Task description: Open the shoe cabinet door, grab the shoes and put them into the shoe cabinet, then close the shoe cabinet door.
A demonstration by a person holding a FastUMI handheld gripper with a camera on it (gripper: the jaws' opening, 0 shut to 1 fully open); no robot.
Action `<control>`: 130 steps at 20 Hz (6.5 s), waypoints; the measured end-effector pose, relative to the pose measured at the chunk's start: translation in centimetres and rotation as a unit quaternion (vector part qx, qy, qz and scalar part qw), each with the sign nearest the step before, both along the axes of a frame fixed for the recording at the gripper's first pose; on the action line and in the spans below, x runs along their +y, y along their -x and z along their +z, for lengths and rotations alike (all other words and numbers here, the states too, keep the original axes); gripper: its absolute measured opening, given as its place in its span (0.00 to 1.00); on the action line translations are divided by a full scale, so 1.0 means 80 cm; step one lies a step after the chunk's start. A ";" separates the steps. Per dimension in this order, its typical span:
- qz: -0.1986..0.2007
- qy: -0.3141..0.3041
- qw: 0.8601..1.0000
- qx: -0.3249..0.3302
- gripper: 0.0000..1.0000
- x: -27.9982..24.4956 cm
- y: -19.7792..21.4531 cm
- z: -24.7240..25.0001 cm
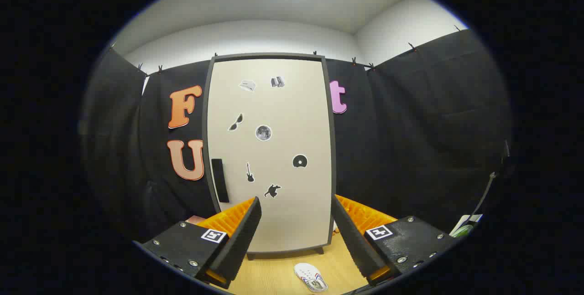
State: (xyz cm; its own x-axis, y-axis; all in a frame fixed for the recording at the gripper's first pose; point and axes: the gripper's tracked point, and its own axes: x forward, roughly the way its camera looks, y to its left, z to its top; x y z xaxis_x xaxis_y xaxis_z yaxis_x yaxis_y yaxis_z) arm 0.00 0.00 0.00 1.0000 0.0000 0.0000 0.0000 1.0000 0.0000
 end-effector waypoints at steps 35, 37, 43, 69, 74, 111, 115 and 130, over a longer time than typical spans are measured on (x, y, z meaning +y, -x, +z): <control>0.093 0.050 0.994 0.035 0.94 0.235 -0.186 -0.048; 0.090 0.052 0.993 0.049 0.91 0.242 -0.206 -0.061; 0.079 0.054 0.992 0.077 0.65 0.249 -0.252 -0.089; 0.170 0.025 0.982 0.079 0.26 0.151 -0.090 -0.088; 0.187 0.020 0.979 0.084 0.26 0.101 -0.047 -0.084; -0.039 0.047 0.991 0.121 0.15 -0.100 0.093 -0.162; -0.003 0.038 0.987 0.156 0.16 -0.061 0.072 -0.229; 0.036 0.068 0.957 0.281 0.67 -0.051 -0.012 -0.480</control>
